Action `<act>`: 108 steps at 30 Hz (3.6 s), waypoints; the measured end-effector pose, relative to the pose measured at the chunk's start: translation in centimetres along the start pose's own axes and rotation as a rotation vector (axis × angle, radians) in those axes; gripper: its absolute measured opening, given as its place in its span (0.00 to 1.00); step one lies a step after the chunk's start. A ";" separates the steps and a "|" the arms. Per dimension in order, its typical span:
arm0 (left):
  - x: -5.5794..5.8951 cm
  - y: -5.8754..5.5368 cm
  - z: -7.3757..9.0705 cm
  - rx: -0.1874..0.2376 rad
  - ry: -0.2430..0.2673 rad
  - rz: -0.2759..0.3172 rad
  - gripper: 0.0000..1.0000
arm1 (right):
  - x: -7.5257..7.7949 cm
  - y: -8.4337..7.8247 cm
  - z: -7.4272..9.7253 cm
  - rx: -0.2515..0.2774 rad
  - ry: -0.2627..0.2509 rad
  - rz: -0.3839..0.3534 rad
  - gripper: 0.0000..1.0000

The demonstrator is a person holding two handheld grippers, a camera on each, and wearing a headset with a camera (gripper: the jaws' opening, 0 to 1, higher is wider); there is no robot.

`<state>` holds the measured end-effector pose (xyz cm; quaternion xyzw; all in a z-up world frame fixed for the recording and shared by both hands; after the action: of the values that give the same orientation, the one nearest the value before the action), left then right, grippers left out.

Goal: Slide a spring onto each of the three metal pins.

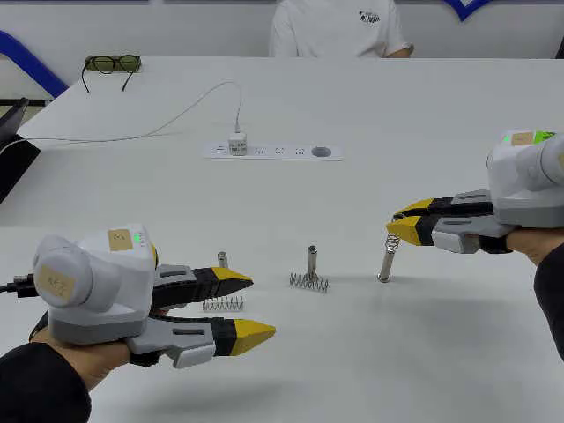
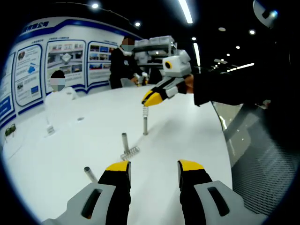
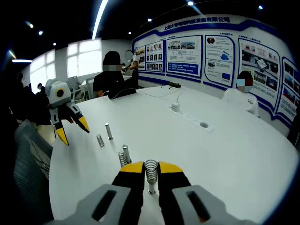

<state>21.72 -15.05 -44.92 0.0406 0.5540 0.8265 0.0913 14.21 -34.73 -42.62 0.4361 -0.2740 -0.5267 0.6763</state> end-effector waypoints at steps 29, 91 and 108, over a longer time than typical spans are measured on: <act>0.0 -0.4 -0.2 -0.016 -0.001 0.004 0.40 | 0.3 -3.2 -1.6 -0.031 -0.017 -0.035 0.12; -0.2 0.2 -0.3 -0.004 0.014 -0.001 0.39 | -3.4 -7.4 -2.8 -0.159 0.041 -0.080 0.17; -0.2 0.2 -0.4 -0.010 0.012 -0.007 0.38 | -4.6 -4.9 -6.7 -0.168 0.120 0.009 0.18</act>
<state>21.85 -15.48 -44.91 0.0332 0.5506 0.8291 0.0912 16.06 -28.71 -49.65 0.4073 -0.1896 -0.5175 0.7282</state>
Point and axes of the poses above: the centre of the closed fingertips' face, and the gripper's own axes: z roughly backward along the fingers, x roughly to its right, y roughly out of its top, the point moved 3 cm from there along z, roughly backward along the fingers, and after that the axes turned 13 degrees about y, right-handed, at the moved point
